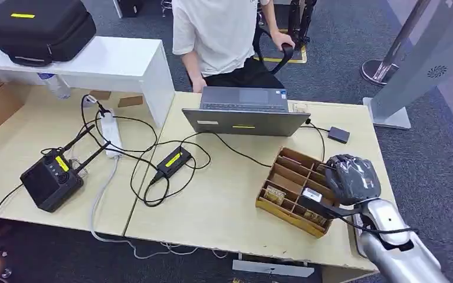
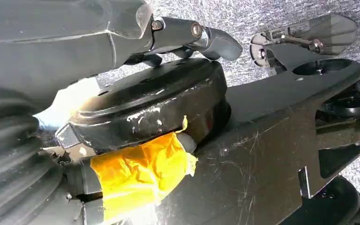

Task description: Pass the card to the sensor for recognition and then transmit it.

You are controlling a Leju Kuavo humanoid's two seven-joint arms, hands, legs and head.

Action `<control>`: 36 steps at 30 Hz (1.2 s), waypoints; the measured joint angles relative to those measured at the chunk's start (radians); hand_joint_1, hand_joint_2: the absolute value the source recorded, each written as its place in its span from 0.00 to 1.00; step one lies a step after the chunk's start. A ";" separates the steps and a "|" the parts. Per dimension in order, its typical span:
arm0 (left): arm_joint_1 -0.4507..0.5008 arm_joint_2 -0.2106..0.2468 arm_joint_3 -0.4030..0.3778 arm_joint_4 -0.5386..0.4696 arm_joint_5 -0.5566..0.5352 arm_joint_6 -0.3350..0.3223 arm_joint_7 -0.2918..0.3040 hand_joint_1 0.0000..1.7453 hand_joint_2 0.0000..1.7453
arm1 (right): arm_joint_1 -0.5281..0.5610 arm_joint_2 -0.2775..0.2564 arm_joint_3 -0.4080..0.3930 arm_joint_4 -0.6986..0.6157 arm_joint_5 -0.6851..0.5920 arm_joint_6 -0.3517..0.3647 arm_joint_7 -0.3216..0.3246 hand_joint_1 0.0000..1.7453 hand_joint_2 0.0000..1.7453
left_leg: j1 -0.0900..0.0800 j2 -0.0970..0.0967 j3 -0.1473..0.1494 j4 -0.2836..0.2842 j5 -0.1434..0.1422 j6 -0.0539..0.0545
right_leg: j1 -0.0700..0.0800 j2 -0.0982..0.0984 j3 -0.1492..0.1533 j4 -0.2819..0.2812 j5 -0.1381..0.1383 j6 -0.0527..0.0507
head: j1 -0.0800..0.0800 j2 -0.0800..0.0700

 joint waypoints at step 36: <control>-0.006 0.001 -0.035 0.000 0.008 0.042 0.029 0.00 1.00 | -0.060 0.000 -0.008 -0.013 -0.023 0.037 -0.016 1.00 1.00 | 0.000 0.000 0.000 0.000 0.001 0.000 | 0.000 0.000 0.000 0.000 0.000 0.000 | 0.000 0.000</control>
